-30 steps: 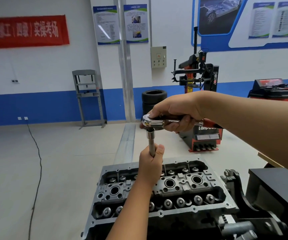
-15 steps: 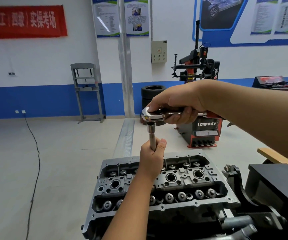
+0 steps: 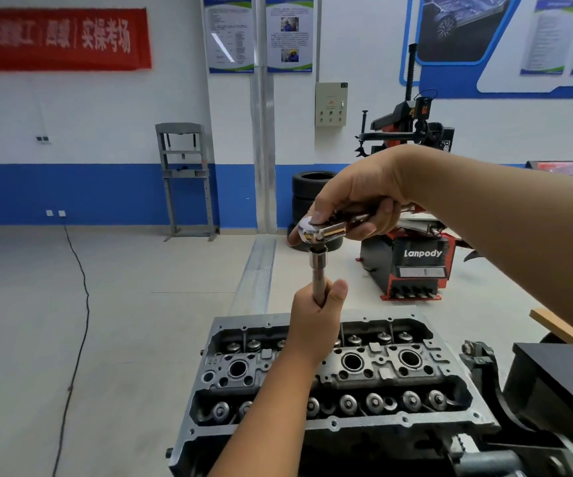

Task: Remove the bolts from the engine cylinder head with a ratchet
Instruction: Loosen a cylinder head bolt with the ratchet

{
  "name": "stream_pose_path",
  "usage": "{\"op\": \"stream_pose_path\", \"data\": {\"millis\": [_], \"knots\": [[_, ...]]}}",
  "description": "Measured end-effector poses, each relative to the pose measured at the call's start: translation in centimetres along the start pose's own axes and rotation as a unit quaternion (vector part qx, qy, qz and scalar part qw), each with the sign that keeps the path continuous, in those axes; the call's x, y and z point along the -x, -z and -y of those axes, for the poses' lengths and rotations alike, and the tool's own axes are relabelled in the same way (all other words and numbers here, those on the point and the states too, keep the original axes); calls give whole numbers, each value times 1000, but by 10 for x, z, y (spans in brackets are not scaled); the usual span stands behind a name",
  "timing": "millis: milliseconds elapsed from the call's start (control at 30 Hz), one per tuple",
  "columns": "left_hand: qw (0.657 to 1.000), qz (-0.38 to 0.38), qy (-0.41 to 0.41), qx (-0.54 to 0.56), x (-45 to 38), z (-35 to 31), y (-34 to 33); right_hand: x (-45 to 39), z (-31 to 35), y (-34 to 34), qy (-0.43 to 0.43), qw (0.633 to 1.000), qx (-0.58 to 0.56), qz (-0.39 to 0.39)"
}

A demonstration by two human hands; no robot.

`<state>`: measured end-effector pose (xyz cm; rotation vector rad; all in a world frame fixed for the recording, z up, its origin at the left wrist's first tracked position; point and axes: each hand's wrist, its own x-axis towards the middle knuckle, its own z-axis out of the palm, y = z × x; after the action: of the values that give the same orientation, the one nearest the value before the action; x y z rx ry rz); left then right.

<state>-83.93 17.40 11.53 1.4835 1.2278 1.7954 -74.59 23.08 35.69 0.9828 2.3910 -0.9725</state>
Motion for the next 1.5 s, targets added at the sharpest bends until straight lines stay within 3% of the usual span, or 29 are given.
{"op": "stream_pose_path", "data": {"millis": [200, 333, 467, 633, 700, 767, 833, 1000, 1100, 1200, 1367, 1500], "knots": [[999, 17, 13, 41, 1, 0, 3, -13, 7, 6, 5, 999, 22, 45], [999, 13, 12, 36, 2, 1, 3, -20, -9, 0, 39, 999, -28, 21], [999, 35, -6, 26, 1, 2, 3, -10, -30, -16, 94, 989, -80, -84], [999, 39, 6, 5, -2, 1, 1, 10, -43, -58, 143, 950, -86, -265], [999, 31, 7, -2, -3, 1, -2, 12, -44, -83, 135, 910, 7, -393], [1000, 22, 7, -1, -4, 2, -4, 10, -47, -111, 113, 815, 196, -533], [1000, 9, 5, -5, -5, 2, -4, 8, -48, -132, 67, 738, 310, -595], [999, 4, 28, -18, -3, -4, -7, -4, -52, -127, 62, 711, 269, -647], [997, -19, -8, -69, -10, -26, -8, -17, -57, -112, 55, 696, 254, -670], [999, -22, -37, -26, -29, -50, -7, -28, -57, -101, 55, 683, 261, -680], [999, -28, 7, 14, -43, -48, -11, -42, -58, -89, 62, 655, 286, -697], [999, -38, 1, 24, -47, -45, -11, -46, -59, -81, 59, 657, 303, -688]]}}
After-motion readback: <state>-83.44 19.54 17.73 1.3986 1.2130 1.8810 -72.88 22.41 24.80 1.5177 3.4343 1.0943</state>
